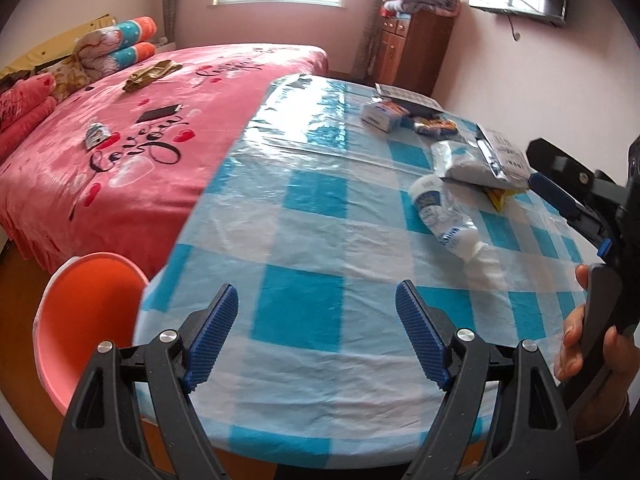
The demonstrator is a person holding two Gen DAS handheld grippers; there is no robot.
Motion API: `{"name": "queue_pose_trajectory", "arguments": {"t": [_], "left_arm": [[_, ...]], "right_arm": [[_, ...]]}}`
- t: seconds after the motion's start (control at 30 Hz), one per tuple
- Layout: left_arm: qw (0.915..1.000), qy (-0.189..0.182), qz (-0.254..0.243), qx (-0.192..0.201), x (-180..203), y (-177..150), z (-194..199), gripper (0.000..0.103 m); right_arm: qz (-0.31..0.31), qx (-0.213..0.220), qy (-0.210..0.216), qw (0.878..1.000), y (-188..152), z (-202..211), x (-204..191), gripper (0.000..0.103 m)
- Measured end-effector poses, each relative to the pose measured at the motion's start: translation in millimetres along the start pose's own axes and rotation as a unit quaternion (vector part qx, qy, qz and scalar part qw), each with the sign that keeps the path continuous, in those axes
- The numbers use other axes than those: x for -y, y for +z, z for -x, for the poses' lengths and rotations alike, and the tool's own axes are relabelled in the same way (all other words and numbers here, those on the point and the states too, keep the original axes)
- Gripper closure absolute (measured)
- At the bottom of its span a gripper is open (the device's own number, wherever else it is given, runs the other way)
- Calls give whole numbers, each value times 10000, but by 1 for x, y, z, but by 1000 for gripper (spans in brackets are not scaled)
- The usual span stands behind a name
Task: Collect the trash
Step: 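Bring both open tools back to the table toward the remaining trash, then close the left gripper on the crumpled white plastic bottle while the right grips the white milk carton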
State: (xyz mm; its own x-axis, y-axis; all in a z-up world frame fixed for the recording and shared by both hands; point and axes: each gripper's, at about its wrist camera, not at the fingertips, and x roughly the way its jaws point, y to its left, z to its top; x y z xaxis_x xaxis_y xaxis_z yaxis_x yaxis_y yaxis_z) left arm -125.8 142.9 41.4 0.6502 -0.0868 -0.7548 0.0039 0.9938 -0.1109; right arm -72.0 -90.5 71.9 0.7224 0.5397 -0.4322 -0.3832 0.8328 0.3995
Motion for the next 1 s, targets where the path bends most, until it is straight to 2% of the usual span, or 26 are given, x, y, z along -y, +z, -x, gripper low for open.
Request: {"name": "queue_pose_trajectory", "arguments": {"t": [0.2,0.57,0.67,0.77,1.0], "left_arm": [[9995,-235,-174,-100,29,6,-7,21],[9960,-819,-10,-351,76,26,-31,21],[9957,-827,38,-427,90,33,-43,22],[9962,-735,37,-459,98,38,-53,22],[9976,-387,148,-549,105,57,-77,28]], "right_arm": [[-519,-66,-123,9986,7,7,35,5],[-1241,339,-438,9907,23,33,108,5],[-1314,366,-588,9889,26,31,125,5],[-1492,390,-494,9868,28,28,138,5],[-1290,391,-519,9895,43,12,137,6]]}}
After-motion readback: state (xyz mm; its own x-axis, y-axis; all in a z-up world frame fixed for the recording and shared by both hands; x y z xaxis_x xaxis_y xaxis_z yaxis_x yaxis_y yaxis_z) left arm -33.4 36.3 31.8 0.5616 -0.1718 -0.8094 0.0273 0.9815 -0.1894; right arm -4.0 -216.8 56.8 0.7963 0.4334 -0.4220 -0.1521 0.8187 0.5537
